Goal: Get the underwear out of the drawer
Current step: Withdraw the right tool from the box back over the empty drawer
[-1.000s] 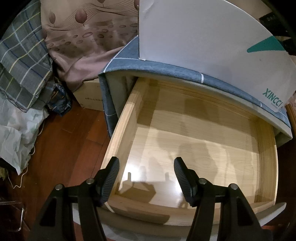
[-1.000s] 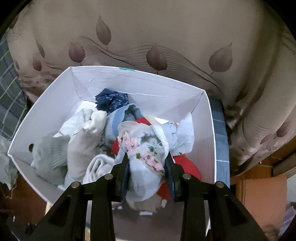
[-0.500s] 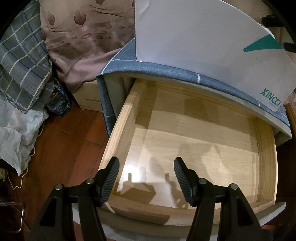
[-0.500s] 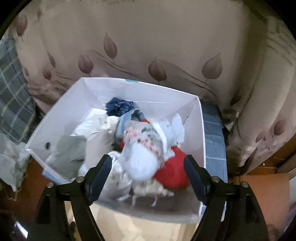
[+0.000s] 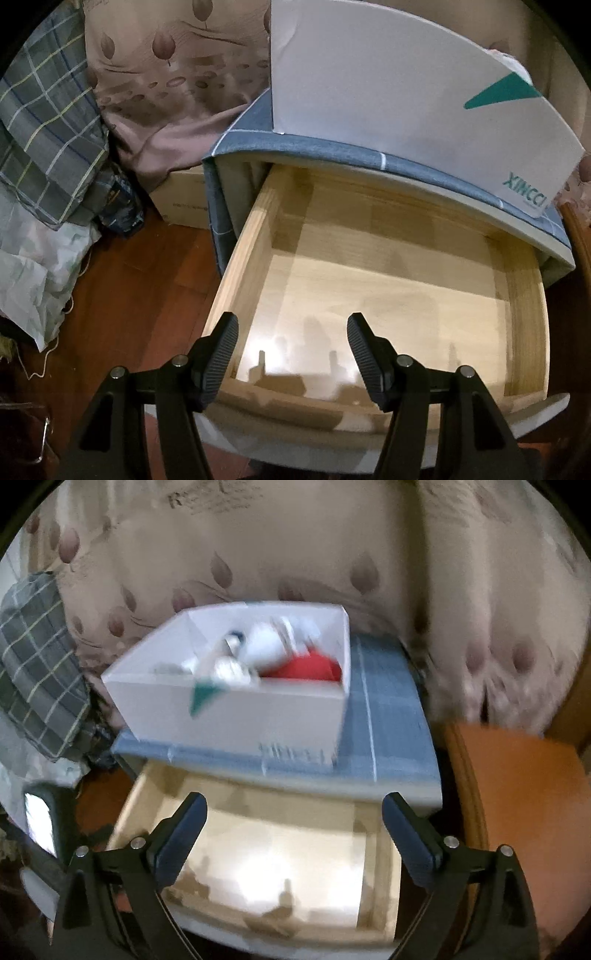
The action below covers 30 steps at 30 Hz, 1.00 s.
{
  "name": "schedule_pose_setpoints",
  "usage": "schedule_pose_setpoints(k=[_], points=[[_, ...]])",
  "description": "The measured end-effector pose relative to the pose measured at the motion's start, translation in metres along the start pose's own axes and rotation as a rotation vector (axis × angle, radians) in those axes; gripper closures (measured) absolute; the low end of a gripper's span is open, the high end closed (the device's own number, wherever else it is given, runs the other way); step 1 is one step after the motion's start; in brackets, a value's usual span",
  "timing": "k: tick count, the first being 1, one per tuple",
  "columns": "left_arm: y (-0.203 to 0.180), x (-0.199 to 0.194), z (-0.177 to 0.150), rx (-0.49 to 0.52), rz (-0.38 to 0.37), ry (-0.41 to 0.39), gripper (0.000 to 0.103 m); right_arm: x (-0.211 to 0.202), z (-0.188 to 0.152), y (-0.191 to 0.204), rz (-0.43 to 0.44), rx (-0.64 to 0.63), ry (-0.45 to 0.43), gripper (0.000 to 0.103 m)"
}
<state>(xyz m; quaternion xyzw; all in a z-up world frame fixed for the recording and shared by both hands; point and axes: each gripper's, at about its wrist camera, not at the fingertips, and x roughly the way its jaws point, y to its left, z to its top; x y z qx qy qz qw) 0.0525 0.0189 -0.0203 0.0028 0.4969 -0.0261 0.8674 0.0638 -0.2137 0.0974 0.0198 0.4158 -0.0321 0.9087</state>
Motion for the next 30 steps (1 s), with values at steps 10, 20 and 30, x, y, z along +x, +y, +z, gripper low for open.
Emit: schedule_pose_setpoints(k=[10,20,30], points=[[-0.011,-0.017,-0.025,0.075,-0.002,-0.007,0.04,0.031,-0.078,-0.012,0.006,0.077,0.128,0.008],[-0.027,-0.023,-0.035,0.158,0.015,-0.02,0.04,0.047,-0.098,-0.009,0.014,0.077,0.175,0.008],[-0.027,-0.021,-0.035,0.161,0.018,-0.009,0.04,0.055,-0.1,-0.007,0.025,0.08,0.212,0.008]])
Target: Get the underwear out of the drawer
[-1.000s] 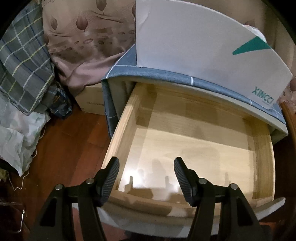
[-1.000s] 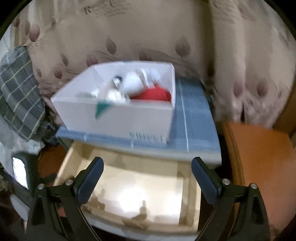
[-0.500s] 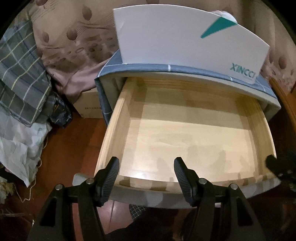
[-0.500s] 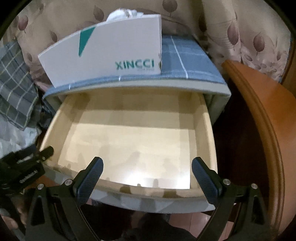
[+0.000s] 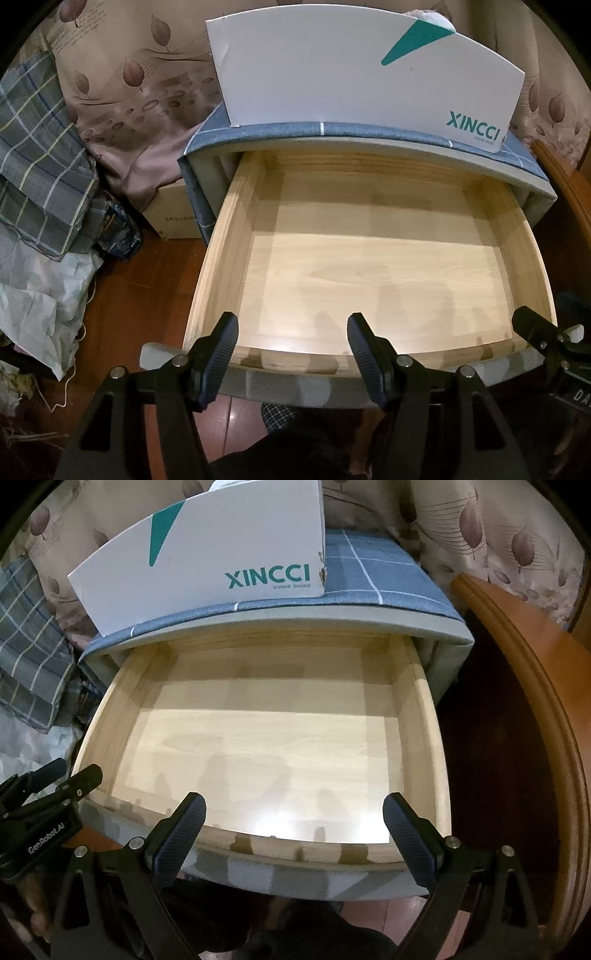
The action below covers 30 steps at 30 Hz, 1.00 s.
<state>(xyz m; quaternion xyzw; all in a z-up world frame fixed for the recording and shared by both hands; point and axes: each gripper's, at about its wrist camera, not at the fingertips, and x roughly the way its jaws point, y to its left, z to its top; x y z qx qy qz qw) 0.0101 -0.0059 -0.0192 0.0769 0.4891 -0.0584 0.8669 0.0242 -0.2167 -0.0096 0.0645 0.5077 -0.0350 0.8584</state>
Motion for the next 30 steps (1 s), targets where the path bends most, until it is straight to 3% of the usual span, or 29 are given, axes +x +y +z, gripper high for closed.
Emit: schedule_pose_setpoints(k=[30], points=[[-0.0037,0.002,-0.0044,0.011,0.021,0.001,0.04,0.0063,-0.0008,0.0038,-0.007,-0.015,0.031,0.008]])
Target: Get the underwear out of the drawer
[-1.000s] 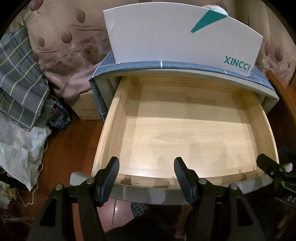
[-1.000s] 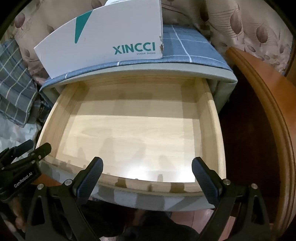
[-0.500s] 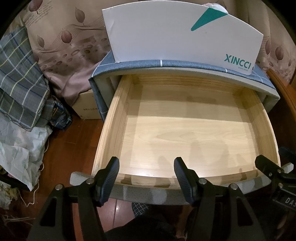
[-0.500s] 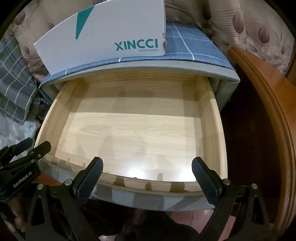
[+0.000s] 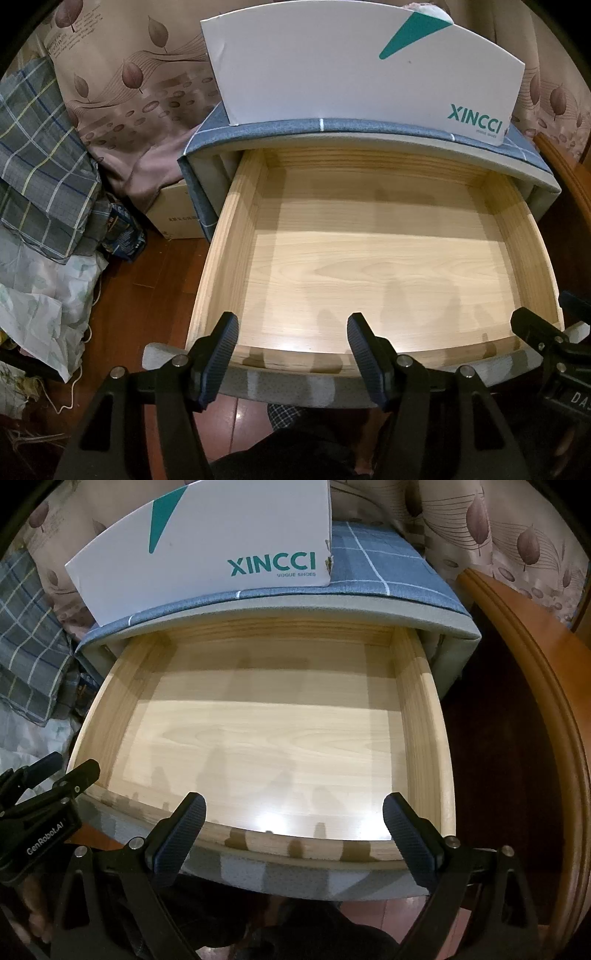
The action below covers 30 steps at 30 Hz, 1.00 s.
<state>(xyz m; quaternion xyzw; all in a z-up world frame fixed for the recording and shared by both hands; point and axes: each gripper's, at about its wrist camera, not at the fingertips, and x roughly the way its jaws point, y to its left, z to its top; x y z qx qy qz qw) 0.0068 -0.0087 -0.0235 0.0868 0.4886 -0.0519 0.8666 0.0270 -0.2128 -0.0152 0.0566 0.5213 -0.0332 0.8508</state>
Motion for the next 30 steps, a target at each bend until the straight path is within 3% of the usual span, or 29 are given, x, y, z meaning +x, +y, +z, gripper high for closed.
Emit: schedule_pose_setpoints(k=[30], points=[[0.0009,-0.0001,0.0017,0.004,-0.008,-0.009,0.04,0.0018,0.0004,-0.0011,-0.002,0.005,0.007,0.008]])
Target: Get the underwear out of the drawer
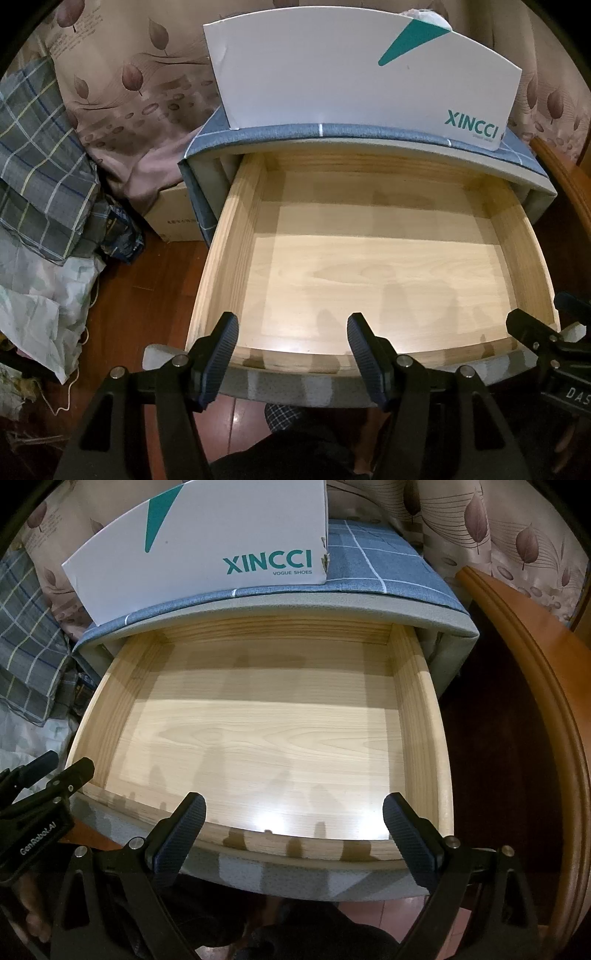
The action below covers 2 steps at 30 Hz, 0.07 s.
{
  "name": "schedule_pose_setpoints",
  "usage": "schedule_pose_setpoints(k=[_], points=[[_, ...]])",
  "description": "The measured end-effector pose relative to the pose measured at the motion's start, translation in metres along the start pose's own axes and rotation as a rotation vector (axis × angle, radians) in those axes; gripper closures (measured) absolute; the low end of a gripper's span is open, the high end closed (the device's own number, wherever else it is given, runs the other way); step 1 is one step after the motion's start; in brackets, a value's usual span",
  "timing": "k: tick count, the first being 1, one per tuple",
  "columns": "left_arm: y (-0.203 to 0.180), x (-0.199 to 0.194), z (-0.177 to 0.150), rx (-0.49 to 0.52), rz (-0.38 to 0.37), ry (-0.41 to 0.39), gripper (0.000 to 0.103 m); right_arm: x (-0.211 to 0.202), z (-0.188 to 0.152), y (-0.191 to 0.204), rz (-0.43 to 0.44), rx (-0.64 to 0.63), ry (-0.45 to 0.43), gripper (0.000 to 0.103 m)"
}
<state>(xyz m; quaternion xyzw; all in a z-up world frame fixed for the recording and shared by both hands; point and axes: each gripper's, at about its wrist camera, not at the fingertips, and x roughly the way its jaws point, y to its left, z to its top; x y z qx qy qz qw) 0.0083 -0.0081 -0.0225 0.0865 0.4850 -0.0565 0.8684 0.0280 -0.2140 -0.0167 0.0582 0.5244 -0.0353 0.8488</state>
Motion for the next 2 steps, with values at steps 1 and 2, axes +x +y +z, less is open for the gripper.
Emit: schedule_pose_setpoints(k=[1,2], points=[[-0.0002,0.0,0.0,0.001,0.0,0.001,0.04,0.0002,-0.0002,-0.0002,-0.001,-0.001,0.001,0.008],[-0.0001,0.0,-0.0001,0.001,-0.001,0.002,0.04,-0.0001,-0.0002,-0.0001,-0.001,-0.001,0.0,0.008]])
